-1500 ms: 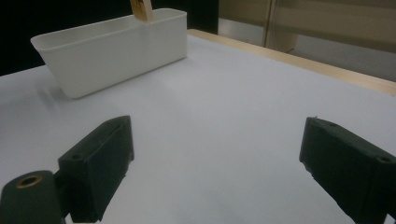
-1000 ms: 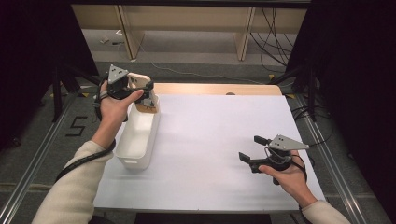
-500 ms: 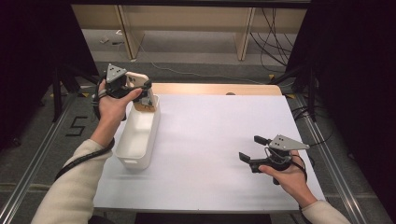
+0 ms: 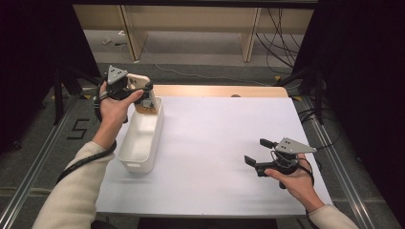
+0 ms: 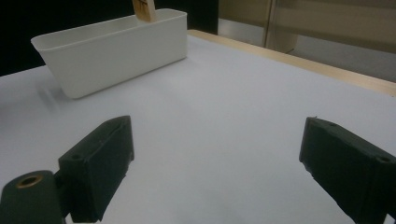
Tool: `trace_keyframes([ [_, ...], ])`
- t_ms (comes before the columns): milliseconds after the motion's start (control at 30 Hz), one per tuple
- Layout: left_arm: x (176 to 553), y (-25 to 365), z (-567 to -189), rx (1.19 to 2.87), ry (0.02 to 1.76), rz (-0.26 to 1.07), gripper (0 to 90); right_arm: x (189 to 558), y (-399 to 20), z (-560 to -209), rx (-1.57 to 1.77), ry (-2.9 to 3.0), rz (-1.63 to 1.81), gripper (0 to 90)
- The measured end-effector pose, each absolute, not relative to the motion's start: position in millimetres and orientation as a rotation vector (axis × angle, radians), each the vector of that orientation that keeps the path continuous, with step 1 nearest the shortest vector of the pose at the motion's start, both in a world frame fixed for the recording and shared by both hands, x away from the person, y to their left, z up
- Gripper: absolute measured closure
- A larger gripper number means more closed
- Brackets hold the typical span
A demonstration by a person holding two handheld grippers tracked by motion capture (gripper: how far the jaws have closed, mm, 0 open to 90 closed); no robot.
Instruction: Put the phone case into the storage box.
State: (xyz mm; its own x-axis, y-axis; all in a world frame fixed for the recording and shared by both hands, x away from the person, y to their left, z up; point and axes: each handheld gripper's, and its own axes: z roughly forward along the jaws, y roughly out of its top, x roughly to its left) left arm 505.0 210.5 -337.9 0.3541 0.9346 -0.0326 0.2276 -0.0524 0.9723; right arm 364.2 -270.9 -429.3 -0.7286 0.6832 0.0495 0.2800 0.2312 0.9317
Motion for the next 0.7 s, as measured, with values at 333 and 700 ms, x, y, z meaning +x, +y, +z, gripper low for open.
trace_keyframes([
  [333,508.7,211.8,-340.0,1.536,1.097,0.822,11.3,364.3,-271.0,-429.3,0.889,2.14,1.502,10.9],
  [700,513.5,212.1,-342.2,1.54,1.102,0.823,11.3,364.5,-271.2,-429.5,0.891,2.143,1.497,11.0],
])
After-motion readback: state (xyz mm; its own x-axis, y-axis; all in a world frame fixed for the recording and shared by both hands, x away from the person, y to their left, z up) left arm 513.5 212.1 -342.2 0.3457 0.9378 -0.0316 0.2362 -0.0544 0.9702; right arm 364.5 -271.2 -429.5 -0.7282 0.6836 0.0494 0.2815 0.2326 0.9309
